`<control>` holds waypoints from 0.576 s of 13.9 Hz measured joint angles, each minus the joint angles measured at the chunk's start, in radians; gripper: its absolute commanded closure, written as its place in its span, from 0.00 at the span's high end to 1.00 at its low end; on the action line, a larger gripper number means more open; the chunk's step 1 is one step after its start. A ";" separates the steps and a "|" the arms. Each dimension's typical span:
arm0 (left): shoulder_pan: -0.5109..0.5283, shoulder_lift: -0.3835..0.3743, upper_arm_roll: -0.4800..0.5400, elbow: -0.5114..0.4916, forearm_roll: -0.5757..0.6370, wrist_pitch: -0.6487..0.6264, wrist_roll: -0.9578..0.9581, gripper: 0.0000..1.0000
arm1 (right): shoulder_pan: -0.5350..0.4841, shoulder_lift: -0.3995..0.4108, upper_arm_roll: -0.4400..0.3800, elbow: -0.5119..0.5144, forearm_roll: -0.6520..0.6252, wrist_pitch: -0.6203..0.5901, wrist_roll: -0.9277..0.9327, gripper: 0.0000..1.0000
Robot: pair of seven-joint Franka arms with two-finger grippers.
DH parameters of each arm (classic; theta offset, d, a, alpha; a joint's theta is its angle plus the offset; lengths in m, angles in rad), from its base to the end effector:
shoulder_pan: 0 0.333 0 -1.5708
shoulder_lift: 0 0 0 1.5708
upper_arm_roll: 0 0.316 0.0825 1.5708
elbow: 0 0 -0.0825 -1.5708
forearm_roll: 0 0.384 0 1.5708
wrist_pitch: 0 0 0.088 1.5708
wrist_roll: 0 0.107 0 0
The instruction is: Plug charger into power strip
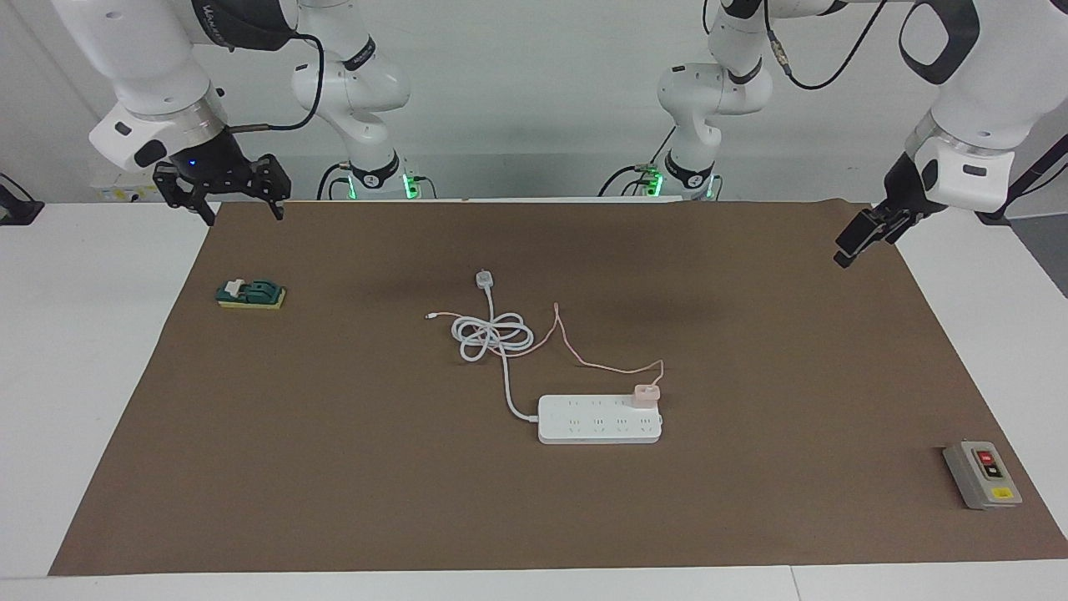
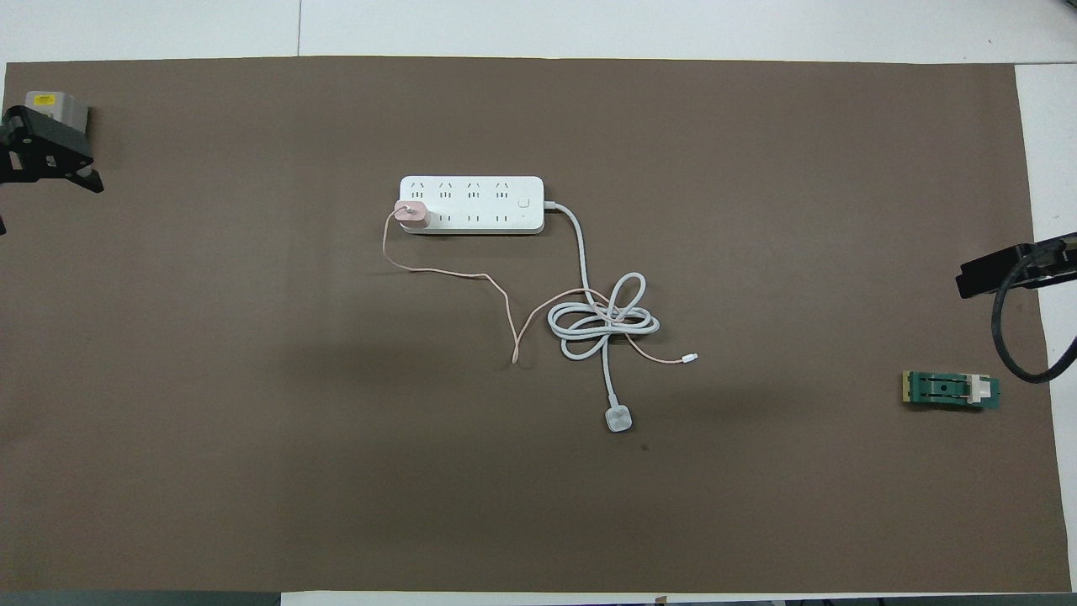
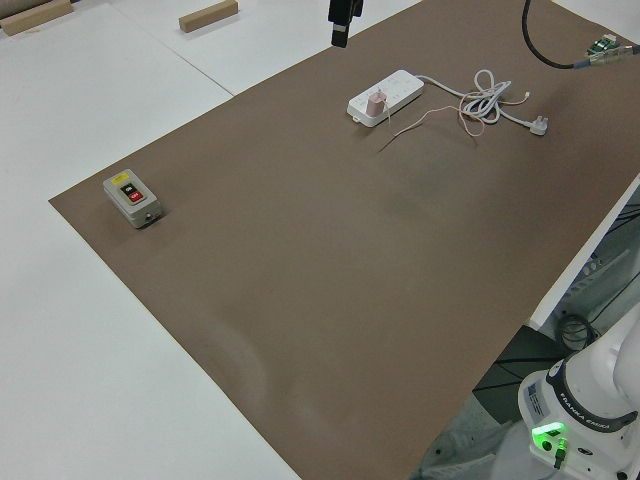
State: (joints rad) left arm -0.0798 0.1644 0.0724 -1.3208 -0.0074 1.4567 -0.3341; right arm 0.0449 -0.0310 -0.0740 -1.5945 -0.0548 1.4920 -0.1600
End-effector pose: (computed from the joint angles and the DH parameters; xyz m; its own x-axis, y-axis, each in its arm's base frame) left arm 0.5934 -0.0094 0.6370 0.9473 0.3195 -0.0251 0.3193 -0.9476 -0.0134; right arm 0.5358 -0.0225 0.6238 0.9888 0.1263 -0.0789 0.1298 -0.9907 0.0404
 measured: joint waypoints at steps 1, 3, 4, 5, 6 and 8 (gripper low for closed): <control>0.016 -0.066 -0.001 -0.097 -0.001 0.026 0.057 1.00 | 0.000 0.000 0.000 0.000 0.000 0.000 0.000 1.00; 0.041 -0.181 -0.001 -0.269 0.000 0.085 0.156 1.00 | 0.000 0.000 0.000 0.000 0.000 0.000 0.000 1.00; 0.065 -0.229 0.000 -0.332 0.000 0.090 0.216 1.00 | 0.000 0.000 0.000 0.000 0.000 0.000 0.000 1.00; 0.086 -0.261 0.001 -0.368 0.000 0.096 0.253 1.00 | 0.000 0.000 0.000 0.000 0.000 0.000 0.000 1.00; 0.094 -0.275 0.001 -0.380 -0.001 0.100 0.267 1.00 | 0.000 0.000 0.000 0.000 0.000 0.000 0.000 1.00; 0.095 -0.277 -0.009 -0.381 -0.004 0.113 0.269 1.00 | 0.000 0.000 0.000 0.000 0.000 0.000 0.000 1.00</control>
State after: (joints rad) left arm 0.0150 -0.1122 0.0634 -1.7022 -0.0118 1.5697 -0.0648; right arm 0.0449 -0.0310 -0.0740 -1.5945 -0.0548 1.4920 -0.1600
